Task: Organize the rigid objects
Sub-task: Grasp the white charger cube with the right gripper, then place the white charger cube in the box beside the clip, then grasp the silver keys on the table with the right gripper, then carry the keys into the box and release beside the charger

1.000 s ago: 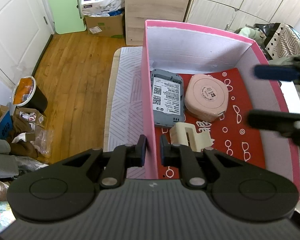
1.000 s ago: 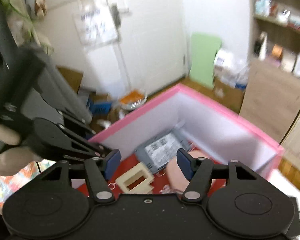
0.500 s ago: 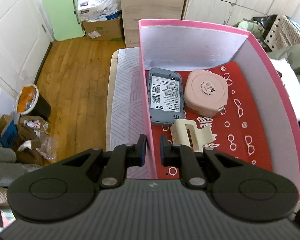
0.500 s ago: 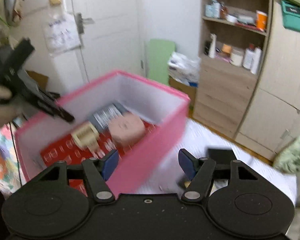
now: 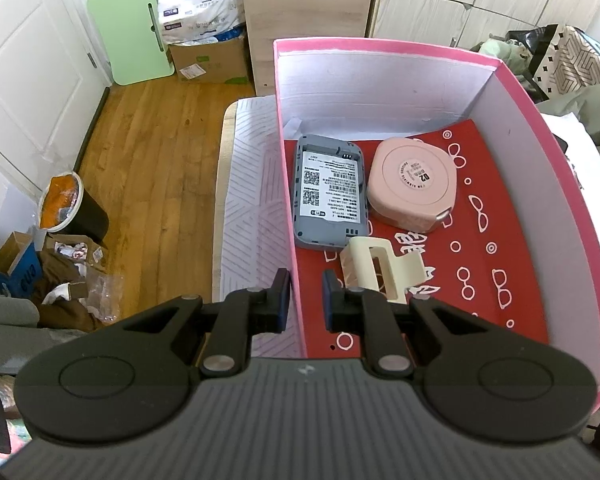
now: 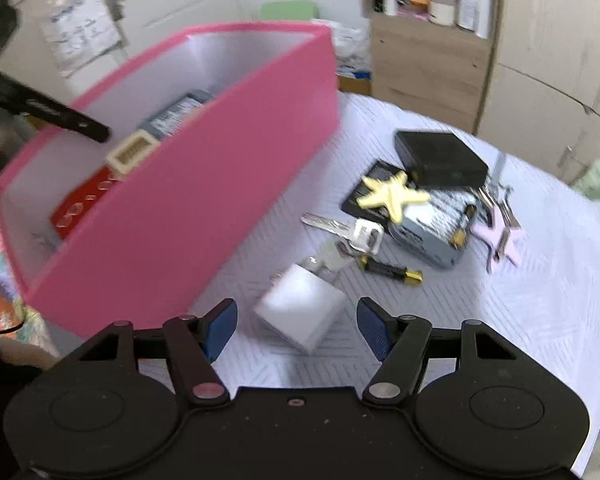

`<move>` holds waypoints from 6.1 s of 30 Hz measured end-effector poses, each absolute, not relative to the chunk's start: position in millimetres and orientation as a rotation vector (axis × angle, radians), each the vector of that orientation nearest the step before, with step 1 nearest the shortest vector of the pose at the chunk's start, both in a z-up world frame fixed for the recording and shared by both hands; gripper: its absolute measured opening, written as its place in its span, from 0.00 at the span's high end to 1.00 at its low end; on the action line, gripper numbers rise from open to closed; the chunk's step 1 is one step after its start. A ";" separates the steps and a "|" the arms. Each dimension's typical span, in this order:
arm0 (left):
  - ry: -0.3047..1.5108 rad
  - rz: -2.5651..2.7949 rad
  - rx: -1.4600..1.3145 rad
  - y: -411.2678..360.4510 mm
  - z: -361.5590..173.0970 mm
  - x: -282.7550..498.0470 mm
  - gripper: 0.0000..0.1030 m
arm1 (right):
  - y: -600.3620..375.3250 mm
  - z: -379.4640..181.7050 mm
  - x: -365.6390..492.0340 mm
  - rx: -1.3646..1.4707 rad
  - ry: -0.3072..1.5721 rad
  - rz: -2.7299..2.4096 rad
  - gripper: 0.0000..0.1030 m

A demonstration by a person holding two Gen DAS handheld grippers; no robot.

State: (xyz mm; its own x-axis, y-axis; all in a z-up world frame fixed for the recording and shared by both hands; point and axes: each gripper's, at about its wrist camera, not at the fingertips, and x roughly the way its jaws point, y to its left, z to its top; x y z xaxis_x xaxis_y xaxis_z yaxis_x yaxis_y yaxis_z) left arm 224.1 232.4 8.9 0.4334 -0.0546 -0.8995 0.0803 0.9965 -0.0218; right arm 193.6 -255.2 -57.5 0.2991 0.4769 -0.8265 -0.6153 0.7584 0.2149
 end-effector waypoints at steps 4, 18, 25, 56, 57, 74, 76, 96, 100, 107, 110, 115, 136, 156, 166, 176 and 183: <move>1.120 -0.085 0.021 231.8 9.1 223.5 0.86 | -250.5 -65.5 198.0 -0.097 1.072 0.719 0.29; 1.127 -0.091 0.015 233.4 9.8 220.5 0.86 | -243.1 -42.9 182.3 -0.266 0.951 0.727 0.44; 1.129 -0.086 0.024 231.5 10.8 222.4 0.86 | -247.6 25.5 182.3 -0.324 0.822 0.794 0.44; 1.136 -0.113 0.001 239.0 10.5 223.8 0.86 | -57.0 -39.8 278.9 -0.412 1.387 0.994 0.44; 1.136 -0.114 0.001 239.2 10.5 223.9 0.86 | -55.7 -40.4 279.6 -0.395 1.394 0.989 0.44; 1.138 -0.117 -0.011 240.6 10.3 224.1 0.86 | -70.0 -2.2 240.3 -0.487 1.127 1.078 0.38; 1.138 -0.119 -0.029 243.6 10.0 224.4 0.86 | -93.4 13.2 239.3 -0.446 1.060 1.082 0.38; 1.129 -0.104 -0.035 240.4 8.0 221.2 0.86 | -286.3 -0.6 225.4 0.054 0.918 0.855 0.38; 1.133 -0.098 -0.034 239.6 8.4 221.7 0.86 | -293.3 -35.4 219.8 0.113 0.914 0.752 0.45; 1.133 -0.092 -0.038 239.5 8.5 221.6 0.86 | -281.0 -57.4 216.4 -0.014 0.860 0.687 0.65; 1.133 -0.091 -0.044 239.9 8.4 221.6 0.86 | -276.5 -59.7 222.2 0.001 0.869 0.710 0.67; 1.133 -0.091 -0.041 239.7 8.6 221.4 0.86 | -258.0 -69.0 227.5 -0.091 0.888 0.664 0.67; 1.133 -0.091 -0.039 238.6 8.5 221.4 0.85 | -266.9 -35.8 219.7 0.107 0.805 0.758 0.94; 1.149 -0.086 0.009 230.4 9.1 223.6 0.85 | -223.2 65.8 198.9 0.059 0.619 1.094 0.94; 1.144 -0.072 0.004 230.8 9.7 221.7 0.85 | -161.6 7.7 213.4 -0.027 0.867 1.116 0.94; 1.141 -0.070 -0.001 232.5 10.7 219.3 0.85 | -148.6 -1.0 224.8 -0.072 0.816 1.005 0.88; 1.136 -0.071 -0.009 234.2 11.6 218.4 0.85 | -191.9 24.2 222.5 0.084 0.755 0.976 0.74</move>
State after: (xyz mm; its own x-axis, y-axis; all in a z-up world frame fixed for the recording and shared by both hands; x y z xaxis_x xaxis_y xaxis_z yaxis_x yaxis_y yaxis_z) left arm 218.4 234.2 11.6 0.4191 -0.0610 -0.9059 0.0518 0.9977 -0.0432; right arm 222.5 -191.9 24.2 0.3306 0.7735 -0.5408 -0.7178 0.5781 0.3881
